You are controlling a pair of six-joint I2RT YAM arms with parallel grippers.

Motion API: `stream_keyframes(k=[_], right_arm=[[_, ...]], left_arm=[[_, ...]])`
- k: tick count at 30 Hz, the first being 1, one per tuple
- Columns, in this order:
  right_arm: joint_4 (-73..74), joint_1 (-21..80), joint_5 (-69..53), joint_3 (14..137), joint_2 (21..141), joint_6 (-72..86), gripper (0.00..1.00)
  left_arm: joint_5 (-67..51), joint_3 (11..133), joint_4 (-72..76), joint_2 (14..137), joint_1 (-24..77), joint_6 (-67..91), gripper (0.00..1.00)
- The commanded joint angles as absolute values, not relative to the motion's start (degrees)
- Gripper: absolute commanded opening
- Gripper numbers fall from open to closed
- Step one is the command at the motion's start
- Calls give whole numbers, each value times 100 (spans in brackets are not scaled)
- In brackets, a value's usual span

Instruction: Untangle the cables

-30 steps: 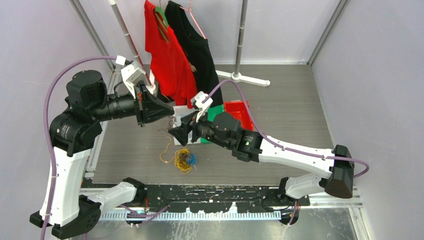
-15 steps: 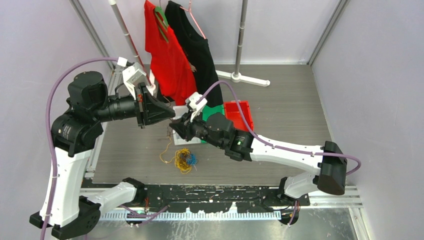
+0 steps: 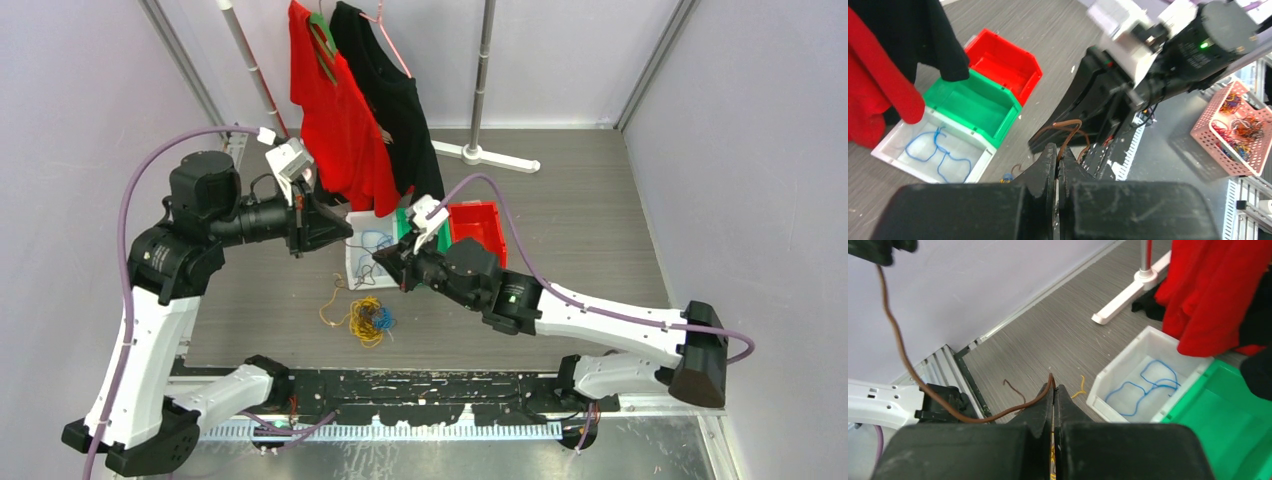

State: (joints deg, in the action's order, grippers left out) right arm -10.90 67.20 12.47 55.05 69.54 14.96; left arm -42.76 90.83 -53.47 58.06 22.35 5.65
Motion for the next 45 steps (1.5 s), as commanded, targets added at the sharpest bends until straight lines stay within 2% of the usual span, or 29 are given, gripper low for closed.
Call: stream_keyframes(k=[1, 5, 7, 9, 12, 13, 14, 16, 21, 27, 34, 38, 45], right_arm=[[-866, 6526, 1549, 5303, 6465, 1761, 1], [-445, 6065, 1362, 5219, 6263, 2163, 1], [-308, 5797, 1137, 5179, 6182, 2359, 1], [-86, 5528, 964, 5216, 6184, 2476, 1], [420, 5238, 977, 5463, 6363, 2382, 1], [547, 5153, 975, 5528, 6448, 2303, 1], [699, 5079, 993, 5612, 6592, 2208, 1], [956, 4924, 1055, 5772, 6864, 2066, 1], [1142, 4669, 1103, 6065, 7591, 1836, 1], [1573, 4597, 1713, 6588, 8549, 1628, 1], [1723, 4584, 2586, 6645, 8785, 1468, 1], [1925, 4570, 2582, 6868, 9113, 1489, 1], [2158, 4576, 2352, 7489, 9867, 1837, 6]], left_arm=[[-3877, 8816, -5209, 5729, 2208, 118, 0], [-3895, 8411, -5282, 5811, 2213, 1, 6], [-3886, 8181, -5259, 5875, 2226, 0, 13], [-3884, 8103, -5334, 5992, 2269, -113, 36], [-3666, 8146, -5554, 6222, 2285, -461, 55], [-3527, 8174, -5617, 6272, 2285, -564, 68], [-3404, 8196, -5701, 6310, 2285, -735, 76], [-3185, 8223, -5867, 6346, 2293, -952, 82], [-2744, 8109, -6179, 6226, 2290, -1254, 92], [-2589, 7988, -6343, 5890, 2281, -1459, 94], [-2653, 8124, -6374, 5748, 2278, -1527, 96], [-2663, 8290, -6498, 5771, 2276, -1559, 100], [-2686, 8378, -6829, 5849, 2205, -1719, 99]])
